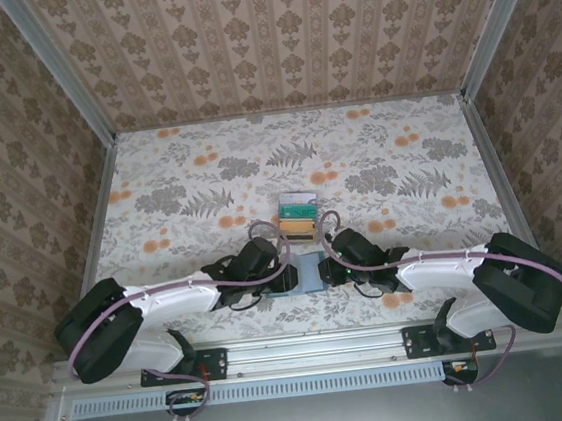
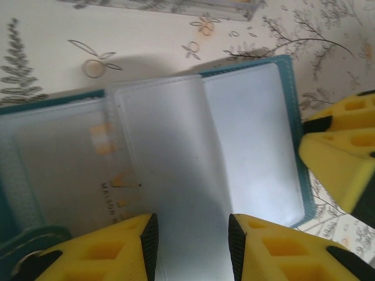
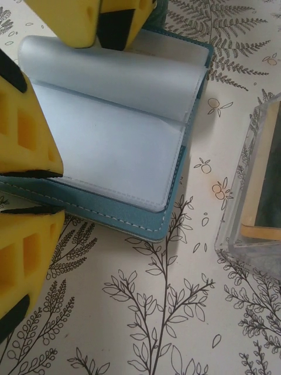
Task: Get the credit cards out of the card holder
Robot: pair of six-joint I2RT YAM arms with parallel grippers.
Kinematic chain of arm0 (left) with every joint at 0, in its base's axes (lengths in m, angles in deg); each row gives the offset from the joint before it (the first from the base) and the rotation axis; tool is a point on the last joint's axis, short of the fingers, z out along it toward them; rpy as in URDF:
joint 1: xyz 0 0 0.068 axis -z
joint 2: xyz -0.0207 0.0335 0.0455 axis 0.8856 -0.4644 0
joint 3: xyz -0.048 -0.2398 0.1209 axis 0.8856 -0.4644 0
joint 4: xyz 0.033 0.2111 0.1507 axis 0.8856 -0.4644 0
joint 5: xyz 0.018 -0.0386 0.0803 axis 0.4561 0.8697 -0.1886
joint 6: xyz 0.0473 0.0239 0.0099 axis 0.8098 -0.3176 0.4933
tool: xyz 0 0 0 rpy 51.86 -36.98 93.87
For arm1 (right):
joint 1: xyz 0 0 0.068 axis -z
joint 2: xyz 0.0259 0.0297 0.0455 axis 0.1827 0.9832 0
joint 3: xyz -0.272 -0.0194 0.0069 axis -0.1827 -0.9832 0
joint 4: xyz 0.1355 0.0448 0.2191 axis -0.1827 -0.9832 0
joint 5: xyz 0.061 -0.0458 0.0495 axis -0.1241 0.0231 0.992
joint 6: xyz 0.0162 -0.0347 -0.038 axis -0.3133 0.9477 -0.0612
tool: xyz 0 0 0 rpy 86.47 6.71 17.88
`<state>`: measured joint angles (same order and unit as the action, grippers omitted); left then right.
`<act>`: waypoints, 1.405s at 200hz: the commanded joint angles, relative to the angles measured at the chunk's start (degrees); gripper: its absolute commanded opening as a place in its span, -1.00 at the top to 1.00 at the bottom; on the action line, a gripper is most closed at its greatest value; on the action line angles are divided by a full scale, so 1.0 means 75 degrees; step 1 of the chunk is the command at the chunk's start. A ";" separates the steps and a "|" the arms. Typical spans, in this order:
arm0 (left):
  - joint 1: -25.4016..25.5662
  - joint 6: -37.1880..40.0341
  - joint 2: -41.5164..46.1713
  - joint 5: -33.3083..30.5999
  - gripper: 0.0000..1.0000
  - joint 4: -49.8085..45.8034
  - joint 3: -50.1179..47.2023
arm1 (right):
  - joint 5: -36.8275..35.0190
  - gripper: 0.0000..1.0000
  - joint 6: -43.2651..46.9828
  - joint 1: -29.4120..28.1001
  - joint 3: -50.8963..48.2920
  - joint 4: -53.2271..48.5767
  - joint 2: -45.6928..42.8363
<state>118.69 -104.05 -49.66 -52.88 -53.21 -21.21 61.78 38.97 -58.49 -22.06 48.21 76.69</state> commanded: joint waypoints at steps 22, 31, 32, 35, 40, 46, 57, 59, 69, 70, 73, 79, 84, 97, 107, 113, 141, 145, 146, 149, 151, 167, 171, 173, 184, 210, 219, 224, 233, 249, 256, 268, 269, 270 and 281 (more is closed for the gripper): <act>0.0066 0.0265 0.0153 0.0549 0.21 0.0485 0.0107 | -0.0070 0.52 -0.0132 -0.0082 -0.0031 0.0173 0.0145; 0.0058 0.0276 0.0195 0.0505 0.21 0.0448 0.0107 | -0.0071 0.52 -0.0142 -0.0084 -0.0027 0.0170 0.0145; 0.0057 0.0276 0.0205 0.0498 0.21 0.0429 0.0107 | -0.0071 0.52 -0.0142 -0.0079 -0.0029 0.0170 0.0145; 0.0056 0.0275 0.0227 0.0466 0.21 0.0385 0.0116 | -0.0071 0.52 -0.0142 -0.0074 -0.0036 0.0178 0.0145; 0.0046 0.0288 0.0263 0.0402 0.21 0.0296 0.0119 | -0.0070 0.52 -0.0143 -0.0083 -0.0030 0.0183 0.0145; 0.0026 0.0298 0.0319 0.0310 0.21 0.0166 0.0130 | -0.0071 0.51 -0.0148 -0.0092 -0.0029 0.0181 0.0145; -0.0025 0.0303 0.0480 0.0119 0.21 -0.0088 0.0103 | -0.0083 0.51 -0.0146 -0.0095 -0.0030 0.0173 0.0145; -0.0040 0.0300 0.0512 0.0084 0.20 -0.0139 0.0085 | -0.0083 0.51 -0.0143 -0.0091 -0.0036 0.0170 0.0145; -0.0112 0.0287 0.0696 -0.0137 0.19 -0.0409 0.0050 | -0.0083 0.51 -0.0148 -0.0090 -0.0030 0.0170 0.0145; -0.0128 0.0287 0.0713 -0.0152 0.19 -0.0450 0.0043 | -0.0083 0.51 -0.0145 -0.0087 -0.0030 0.0169 0.0145; -0.0147 0.0287 0.0768 -0.0223 0.19 -0.0543 0.0037 | -0.0083 0.51 -0.0146 -0.0085 -0.0030 0.0169 0.0145; -0.0214 0.0287 0.0867 -0.0327 0.18 -0.0745 0.0008 | -0.0081 0.51 -0.0159 -0.0100 -0.0024 0.0174 0.0145; -0.0288 0.0302 0.0937 -0.0374 0.18 -0.0846 -0.0015 | -0.0083 0.51 -0.0154 -0.0106 -0.0032 0.0169 0.0145; -0.0436 0.0302 0.1081 -0.0377 0.18 -0.0965 -0.0141 | -0.0083 0.52 -0.0155 -0.0109 -0.0030 0.0170 0.0145; -0.0532 0.0277 0.1148 -0.0344 0.17 -0.0985 -0.0229 | -0.0071 0.54 -0.0154 -0.0120 -0.0030 0.0178 0.0145; -0.0563 0.0266 0.1163 -0.0315 0.17 -0.0979 -0.0265 | -0.0072 0.56 -0.0154 -0.0124 -0.0030 0.0186 0.0145; -0.0579 0.0265 0.1031 -0.0225 0.18 -0.0898 -0.0297 | -0.0070 0.56 -0.0167 -0.0135 -0.0019 0.0193 0.0145; -0.0583 0.0267 0.1003 -0.0214 0.17 -0.0875 -0.0303 | -0.0067 0.56 -0.0166 -0.0140 -0.0018 0.0196 0.0145; -0.0580 0.0271 0.0995 -0.0214 0.17 -0.0871 -0.0303 | -0.0069 0.56 -0.0166 -0.0136 -0.0018 0.0194 0.0145; -0.0579 0.0281 0.0963 -0.0208 0.17 -0.0858 -0.0303 | -0.0062 0.56 -0.0176 -0.0152 -0.0017 0.0198 0.0145; -0.0577 0.0277 0.0949 -0.0203 0.17 -0.0856 -0.0303 | -0.0066 0.56 -0.0177 -0.0149 -0.0015 0.0194 0.0145; -0.0580 0.0266 0.0830 -0.0218 0.18 -0.0842 -0.0292 | -0.0070 0.56 -0.0178 -0.0163 -0.0001 0.0181 0.0145; -0.0584 0.0244 0.0796 -0.0229 0.18 -0.0849 -0.0292 | -0.0071 0.56 -0.0178 -0.0163 -0.0006 0.0175 0.0145; -0.0579 0.0250 0.0784 -0.0235 0.18 -0.0856 -0.0292 | -0.0071 0.56 -0.0178 -0.0160 0.0002 0.0176 0.0145; -0.0583 0.0230 0.0736 -0.0265 0.18 -0.0864 -0.0291 | -0.0075 0.56 -0.0178 -0.0165 -0.0001 0.0157 0.0145; -0.0578 0.0158 0.0780 -0.0422 0.19 -0.1046 -0.0335 | -0.0093 0.56 -0.0166 -0.0177 0.0005 0.0127 0.0145; -0.0577 0.0158 0.0850 -0.0431 0.19 -0.1076 -0.0359 | -0.0106 0.56 -0.0166 -0.0172 0.0001 0.0125 0.0144; -0.0582 0.0152 0.0911 -0.0452 0.19 -0.1109 -0.0372 | -0.0106 0.56 -0.0166 -0.0169 0.0005 0.0132 0.0145; -0.0567 0.0152 0.0999 -0.0510 0.19 -0.1209 -0.0385 | -0.0095 0.56 -0.0166 -0.0176 0.0005 0.0141 0.0145; -0.0574 0.0155 0.1174 -0.0601 0.19 -0.1381 -0.0414 | -0.0106 0.56 -0.0154 -0.0175 0.0017 0.0134 0.0139; -0.0560 0.0155 0.1247 -0.0595 0.19 -0.1416 -0.0437 | -0.0106 0.56 -0.0154 -0.0169 0.0029 0.0134 0.0145; -0.0514 0.0158 0.1431 -0.0566 0.18 -0.1418 -0.0483 | -0.0096 0.56 -0.0154 -0.0177 0.0040 0.0135 0.0365; -0.0510 0.0164 0.1449 -0.0566 0.18 -0.1418 -0.0493 | -0.0095 0.56 -0.0154 -0.0172 0.0040 0.0134 0.0366; -0.0508 0.0167 0.1453 -0.0565 0.18 -0.1417 -0.0498 | -0.0095 0.56 -0.0154 -0.0175 0.0040 0.0140 0.0367; -0.0461 0.0157 0.1614 -0.0574 0.14 -0.1451 -0.0531 | -0.0103 0.55 -0.0154 -0.0172 0.0040 0.0135 0.0385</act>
<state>114.47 -103.00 -40.33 -56.03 -61.58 -24.20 61.76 38.49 -59.35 -22.06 48.67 78.13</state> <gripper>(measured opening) 0.413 0.221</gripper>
